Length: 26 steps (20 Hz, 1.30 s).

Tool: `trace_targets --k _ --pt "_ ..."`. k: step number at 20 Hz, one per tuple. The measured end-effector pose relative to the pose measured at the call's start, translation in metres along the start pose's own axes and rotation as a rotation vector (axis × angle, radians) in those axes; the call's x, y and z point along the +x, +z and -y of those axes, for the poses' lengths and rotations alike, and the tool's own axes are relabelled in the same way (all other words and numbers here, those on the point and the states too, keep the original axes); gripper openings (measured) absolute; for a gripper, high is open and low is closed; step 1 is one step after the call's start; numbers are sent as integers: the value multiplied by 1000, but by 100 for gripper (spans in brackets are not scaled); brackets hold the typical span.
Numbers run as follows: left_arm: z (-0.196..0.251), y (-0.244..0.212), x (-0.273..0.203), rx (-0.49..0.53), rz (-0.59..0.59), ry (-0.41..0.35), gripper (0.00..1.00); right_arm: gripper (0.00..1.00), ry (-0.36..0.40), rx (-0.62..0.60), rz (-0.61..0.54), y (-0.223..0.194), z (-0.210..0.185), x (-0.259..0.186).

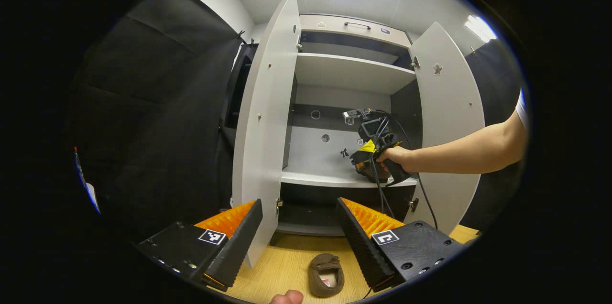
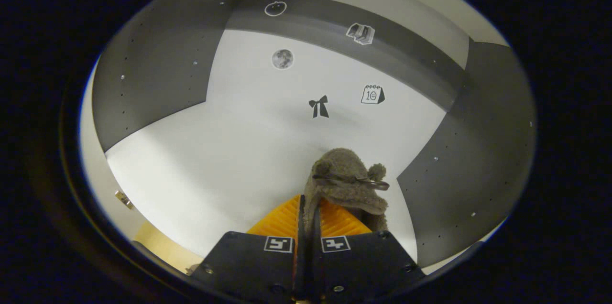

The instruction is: Grab one shoe with the right hand and put it into the shoe cabinet, grab the other shoe with the left hand and put it into the shoe cabinet; then close the right door with the right hand and the left door with the left hand.

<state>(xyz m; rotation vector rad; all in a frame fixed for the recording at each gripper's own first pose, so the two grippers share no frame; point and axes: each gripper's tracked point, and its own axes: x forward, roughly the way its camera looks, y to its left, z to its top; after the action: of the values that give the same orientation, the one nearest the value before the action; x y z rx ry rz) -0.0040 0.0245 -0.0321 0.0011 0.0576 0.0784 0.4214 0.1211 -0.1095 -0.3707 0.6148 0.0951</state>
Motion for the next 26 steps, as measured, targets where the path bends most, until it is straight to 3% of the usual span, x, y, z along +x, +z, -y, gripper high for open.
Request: trace_targets --k 1,3,4,6,7,8,9,11,16,18,20,21,23,24,26 --pt "0 0 1 0 3 0 95 12 -4 3 -1 1 1 -2" --pt "0 4 2 0 16 0 95 43 -6 6 0 2 -1 -8" --pt "0 5 2 -1 20 -1 95 42 -10 3 7 5 1 -13" --pt "0 5 2 -1 23 -3 95 57 -8 -23 31 11 3 -29" --pt "0 5 3 -2 24 -4 95 50 -4 -29 37 12 5 -38" --pt "1 6 3 -2 24 -7 95 58 3 -24 47 12 8 -46" --pt "1 5 3 -3 24 -11 95 51 -1 -10 69 16 13 -55" --pt "3 5 3 -2 22 -20 95 51 -11 19 116 21 27 -78" --pt "13 4 6 -3 31 -55 95 51 46 134 235 14 39 -153" --pt "24 7 6 -2 30 -73 95 75 50 150 292 4 42 -183" --pt "31 5 5 6 23 -92 95 75 58 160 336 -9 42 -210" --pt "33 4 5 12 20 -101 95 70 61 164 352 -18 42 -222" --pt "39 4 4 23 19 -113 95 72 59 177 365 -41 44 -240" --pt "43 4 4 25 19 -117 95 80 64 184 367 -53 42 -248" --pt "48 3 3 22 17 -129 95 80 45 212 381 -76 47 -261"
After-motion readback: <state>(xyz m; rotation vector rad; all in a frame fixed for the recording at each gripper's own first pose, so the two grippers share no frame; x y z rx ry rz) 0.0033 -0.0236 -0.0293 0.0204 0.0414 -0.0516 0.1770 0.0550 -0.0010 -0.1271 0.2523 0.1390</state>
